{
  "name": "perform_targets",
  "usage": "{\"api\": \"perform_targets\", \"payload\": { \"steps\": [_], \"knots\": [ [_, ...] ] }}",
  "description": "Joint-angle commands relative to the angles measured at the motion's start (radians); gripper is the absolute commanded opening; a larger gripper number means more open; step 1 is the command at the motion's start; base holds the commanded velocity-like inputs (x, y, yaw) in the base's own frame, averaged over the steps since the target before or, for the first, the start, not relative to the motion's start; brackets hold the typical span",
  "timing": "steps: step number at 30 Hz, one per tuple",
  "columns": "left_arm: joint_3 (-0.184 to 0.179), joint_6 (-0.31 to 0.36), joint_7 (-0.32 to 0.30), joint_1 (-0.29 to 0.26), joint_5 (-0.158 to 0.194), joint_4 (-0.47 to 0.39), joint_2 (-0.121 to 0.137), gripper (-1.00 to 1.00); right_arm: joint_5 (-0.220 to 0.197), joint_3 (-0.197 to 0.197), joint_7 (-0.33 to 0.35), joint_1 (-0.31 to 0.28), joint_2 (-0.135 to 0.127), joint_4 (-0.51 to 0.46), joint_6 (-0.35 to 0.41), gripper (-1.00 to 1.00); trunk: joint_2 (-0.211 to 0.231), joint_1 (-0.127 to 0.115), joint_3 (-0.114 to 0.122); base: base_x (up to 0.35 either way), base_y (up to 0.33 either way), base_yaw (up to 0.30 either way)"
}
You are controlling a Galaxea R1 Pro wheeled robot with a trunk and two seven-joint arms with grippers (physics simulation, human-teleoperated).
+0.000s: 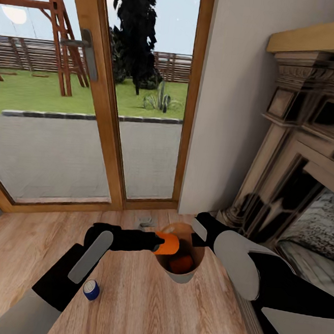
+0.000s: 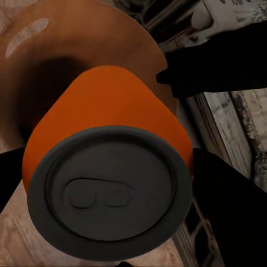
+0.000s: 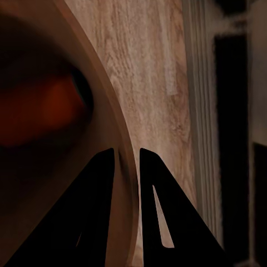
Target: Put the three can of soda from the living room inside the tash can in the kitchen.
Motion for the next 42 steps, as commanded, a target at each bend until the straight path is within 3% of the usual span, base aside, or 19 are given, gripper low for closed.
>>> {"api": "perform_targets", "payload": {
  "steps": [1,8,21,26,42],
  "knots": [
    [-0.002,-0.012,0.001,0.0,-0.006,0.018,-0.006,-1.0,-0.003,-0.006,0.003,0.0,0.0,0.004,-0.002,-1.0,0.0,0.0,0.0,0.0,0.0,0.0],
    [-0.013,-0.069,0.001,-0.001,-0.021,0.102,-0.05,-1.0,-0.003,-0.006,0.046,0.0,0.0,0.013,-0.002,-1.0,0.0,0.0,0.0,0.0,0.0,0.0],
    [-0.079,-0.181,0.019,-0.001,-0.023,0.241,-0.115,-1.0,-0.003,-0.006,0.064,0.0,0.0,0.03,-0.002,-1.0,0.0,0.0,0.0,0.0,0.0,0.0],
    [-0.1,-0.247,0.024,-0.002,-0.023,0.312,-0.126,-1.0,-0.003,-0.006,0.086,0.0,0.0,0.031,-0.002,-1.0,0.0,0.0,0.0,0.0,0.0,0.0],
    [-0.105,-0.405,0.047,-0.008,-0.022,0.439,-0.132,-1.0,-0.003,-0.006,0.093,0.0,0.0,0.033,-0.002,-1.0,0.0,0.0,0.0,0.0,0.0,0.0]
  ]
}}
